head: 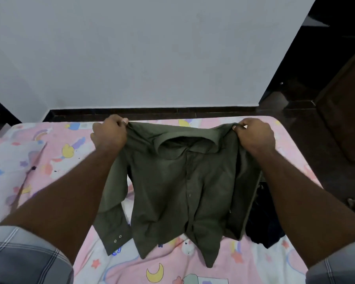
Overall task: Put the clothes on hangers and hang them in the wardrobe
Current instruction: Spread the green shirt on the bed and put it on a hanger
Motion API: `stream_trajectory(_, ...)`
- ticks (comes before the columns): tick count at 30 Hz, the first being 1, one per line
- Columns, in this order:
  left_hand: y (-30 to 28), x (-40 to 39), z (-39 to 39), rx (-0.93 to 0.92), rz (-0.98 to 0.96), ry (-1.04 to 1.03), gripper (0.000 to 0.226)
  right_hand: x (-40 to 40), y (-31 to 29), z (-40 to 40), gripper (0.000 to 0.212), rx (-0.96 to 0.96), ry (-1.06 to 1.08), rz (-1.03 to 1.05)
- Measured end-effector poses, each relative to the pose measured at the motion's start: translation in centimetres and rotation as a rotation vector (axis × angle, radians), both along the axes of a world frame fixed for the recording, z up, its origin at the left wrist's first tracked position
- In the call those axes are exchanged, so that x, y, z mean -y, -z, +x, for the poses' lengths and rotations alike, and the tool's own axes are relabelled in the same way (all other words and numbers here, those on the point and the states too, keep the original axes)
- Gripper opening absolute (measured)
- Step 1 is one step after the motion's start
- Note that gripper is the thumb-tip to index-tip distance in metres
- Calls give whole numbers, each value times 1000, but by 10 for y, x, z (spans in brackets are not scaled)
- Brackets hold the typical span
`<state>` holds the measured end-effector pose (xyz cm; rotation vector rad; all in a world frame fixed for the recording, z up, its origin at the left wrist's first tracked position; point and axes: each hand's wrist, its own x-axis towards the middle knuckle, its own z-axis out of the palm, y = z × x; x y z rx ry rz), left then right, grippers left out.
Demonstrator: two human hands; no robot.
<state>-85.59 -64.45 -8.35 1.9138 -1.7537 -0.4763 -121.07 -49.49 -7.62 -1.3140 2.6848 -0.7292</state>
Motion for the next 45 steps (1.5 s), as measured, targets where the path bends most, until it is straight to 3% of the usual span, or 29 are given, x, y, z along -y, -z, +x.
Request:
stream_trajectory(10, 160, 58, -57, -74, 151, 33, 23, 85, 177, -38, 18, 226, -8, 157)
stream_trajectory(16, 224, 87, -79, -100, 201, -6, 22, 116, 259, -52, 23, 375, 23, 125)
stream_trajectory(20, 246, 108, -89, -212, 234, 22, 14, 138, 298, -70, 51, 735, 31, -3)
stream_trajectory(24, 263, 109, -90, -295, 270, 145, 44, 132, 312, -64, 87, 997, 23, -65)
stream_trajectory(28, 298, 54, -77, -253, 375, 104, 46, 88, 331, -35, 71, 798, 189, -73)
stream_trajectory(31, 335, -10, -50, -242, 449, 45, 43, 40, 328, 3, 54, 766, 390, -179)
stream_trajectory(35, 371, -87, -3, -38, 692, -124, 62, -43, 340, 45, 33, 636, 562, -94)
stream_trajectory(38, 397, -124, 31, -114, 836, -186, 82, -103, 369, 67, 41, 744, 599, 62)
stream_trajectory(40, 421, -140, 52, -179, 820, -207, 90, -133, 385, 80, 55, 799, 583, 137)
stream_trajectory(43, 392, -153, 48, -326, 722, -246, 67, -153, 392, 93, 72, 788, 572, 157)
stream_trajectory(45, 374, -160, 43, -557, 700, -310, 42, -156, 389, 97, 84, 821, 601, 125)
